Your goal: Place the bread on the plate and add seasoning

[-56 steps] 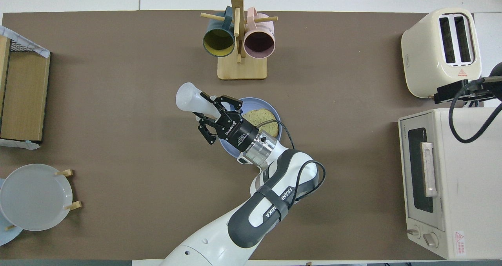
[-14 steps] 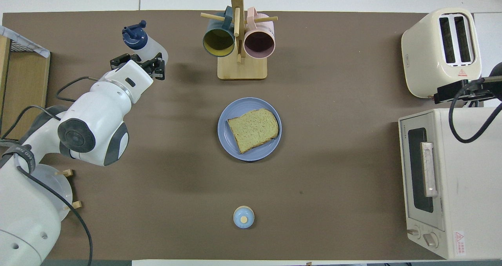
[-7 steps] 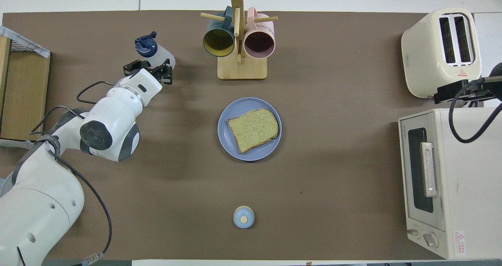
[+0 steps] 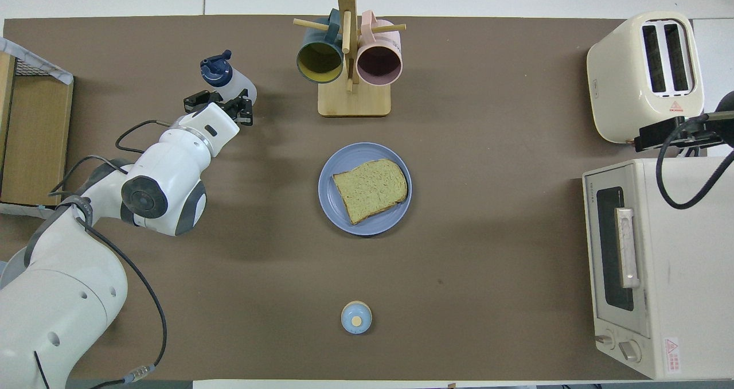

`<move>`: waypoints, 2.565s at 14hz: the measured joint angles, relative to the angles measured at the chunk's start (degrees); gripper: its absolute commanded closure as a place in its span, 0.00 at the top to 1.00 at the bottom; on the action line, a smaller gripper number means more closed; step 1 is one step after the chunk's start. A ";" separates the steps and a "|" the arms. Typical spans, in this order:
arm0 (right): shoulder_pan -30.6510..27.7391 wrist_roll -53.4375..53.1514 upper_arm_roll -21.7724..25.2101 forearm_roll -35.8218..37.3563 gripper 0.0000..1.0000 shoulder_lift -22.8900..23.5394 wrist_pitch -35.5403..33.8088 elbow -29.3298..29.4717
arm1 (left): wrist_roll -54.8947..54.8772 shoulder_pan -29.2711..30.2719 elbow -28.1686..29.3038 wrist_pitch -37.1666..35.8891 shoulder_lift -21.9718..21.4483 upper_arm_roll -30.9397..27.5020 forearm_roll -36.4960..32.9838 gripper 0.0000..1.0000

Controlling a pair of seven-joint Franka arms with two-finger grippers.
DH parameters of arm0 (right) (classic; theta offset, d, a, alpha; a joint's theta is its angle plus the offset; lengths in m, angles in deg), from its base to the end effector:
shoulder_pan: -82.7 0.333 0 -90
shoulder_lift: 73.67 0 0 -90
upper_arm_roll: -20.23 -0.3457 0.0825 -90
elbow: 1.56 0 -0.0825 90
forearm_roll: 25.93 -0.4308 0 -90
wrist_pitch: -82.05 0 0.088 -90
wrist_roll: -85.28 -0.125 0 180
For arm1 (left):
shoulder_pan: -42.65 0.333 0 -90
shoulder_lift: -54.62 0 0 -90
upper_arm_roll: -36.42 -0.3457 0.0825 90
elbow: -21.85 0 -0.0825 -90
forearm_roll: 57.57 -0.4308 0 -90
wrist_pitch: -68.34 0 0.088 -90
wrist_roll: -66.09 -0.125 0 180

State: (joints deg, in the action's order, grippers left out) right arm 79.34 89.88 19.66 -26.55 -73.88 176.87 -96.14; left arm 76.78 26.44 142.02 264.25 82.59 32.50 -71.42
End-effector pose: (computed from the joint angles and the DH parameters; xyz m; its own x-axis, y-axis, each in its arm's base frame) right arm 0.6054 -0.0282 0.6041 0.9995 0.0307 0.0087 0.0308 -0.9995 -0.0101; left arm 0.6588 -0.1757 0.2564 0.6421 -0.2167 0.7353 -0.2975 -0.9545 -0.0216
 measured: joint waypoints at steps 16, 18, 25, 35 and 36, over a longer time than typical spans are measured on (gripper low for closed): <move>0.00 0.00 0.00 0.00 1.00 0.00 0.00 0.00 | -2.98 0.10 5.31 -0.76 -3.69 -0.63 -0.01 1.00; 0.00 0.00 0.00 0.00 1.00 0.00 0.00 0.00 | -3.67 -0.80 7.31 -9.99 -9.38 -0.24 -0.14 1.00; 0.00 0.00 0.00 0.00 1.00 0.00 0.00 0.00 | -0.06 -10.90 -1.84 -52.13 -21.66 0.69 1.78 1.00; 0.00 0.00 0.00 0.00 1.00 0.00 0.00 0.00 | -18.33 0.65 -23.16 -97.84 -27.04 -1.02 12.64 1.00; 0.00 0.00 0.00 0.00 1.00 0.00 0.00 0.00 | -21.05 2.78 -23.16 -99.10 -28.15 -1.13 12.77 1.00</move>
State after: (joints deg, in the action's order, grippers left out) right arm 79.34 89.88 19.66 -26.55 -73.88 176.87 -96.14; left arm 55.73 29.21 118.86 165.15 54.43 31.37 -58.65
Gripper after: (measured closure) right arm 0.000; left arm 0.000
